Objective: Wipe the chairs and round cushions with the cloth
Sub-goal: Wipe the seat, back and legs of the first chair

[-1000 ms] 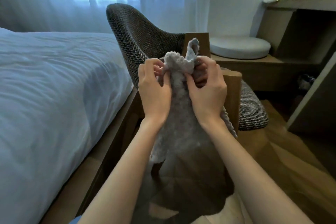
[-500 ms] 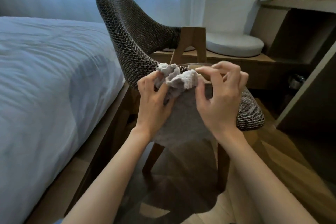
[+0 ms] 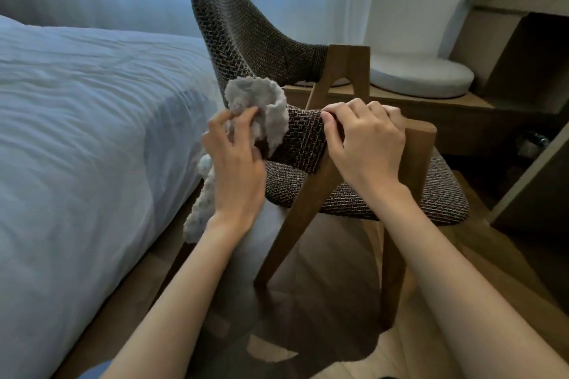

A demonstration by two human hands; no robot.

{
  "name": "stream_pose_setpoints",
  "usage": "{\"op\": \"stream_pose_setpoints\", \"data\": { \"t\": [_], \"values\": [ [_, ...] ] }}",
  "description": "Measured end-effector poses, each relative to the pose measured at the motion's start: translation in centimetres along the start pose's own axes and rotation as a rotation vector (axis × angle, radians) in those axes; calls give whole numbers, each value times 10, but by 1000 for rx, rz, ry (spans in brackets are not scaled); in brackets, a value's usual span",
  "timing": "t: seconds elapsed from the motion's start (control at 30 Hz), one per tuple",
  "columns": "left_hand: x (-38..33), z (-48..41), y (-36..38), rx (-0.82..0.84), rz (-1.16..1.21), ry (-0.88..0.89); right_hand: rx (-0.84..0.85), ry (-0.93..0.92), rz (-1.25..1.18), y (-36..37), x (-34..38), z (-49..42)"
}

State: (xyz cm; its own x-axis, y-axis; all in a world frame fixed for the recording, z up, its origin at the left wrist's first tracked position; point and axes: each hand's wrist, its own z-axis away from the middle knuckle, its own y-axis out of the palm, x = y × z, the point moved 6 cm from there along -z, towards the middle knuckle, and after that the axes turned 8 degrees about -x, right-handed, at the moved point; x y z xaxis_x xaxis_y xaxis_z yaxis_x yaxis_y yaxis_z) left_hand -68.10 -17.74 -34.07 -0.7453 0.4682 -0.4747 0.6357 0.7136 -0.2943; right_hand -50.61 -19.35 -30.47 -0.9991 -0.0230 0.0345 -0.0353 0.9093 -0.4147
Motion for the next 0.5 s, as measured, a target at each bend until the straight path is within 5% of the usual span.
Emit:
{"op": "stream_pose_setpoints", "data": {
  "t": [0.17, 0.33, 0.5],
  "values": [
    [-17, -8, 12, -20, 192, -79, 1, -10, 4, -2, -3, 1],
    [-36, 3, 22, 82, 339, 80, 8, -14, -1, -2, -3, 1],
    [-37, 6, 43, 40, 184, 206, -2, -32, -22, -5, -6, 1]
  ]
}}
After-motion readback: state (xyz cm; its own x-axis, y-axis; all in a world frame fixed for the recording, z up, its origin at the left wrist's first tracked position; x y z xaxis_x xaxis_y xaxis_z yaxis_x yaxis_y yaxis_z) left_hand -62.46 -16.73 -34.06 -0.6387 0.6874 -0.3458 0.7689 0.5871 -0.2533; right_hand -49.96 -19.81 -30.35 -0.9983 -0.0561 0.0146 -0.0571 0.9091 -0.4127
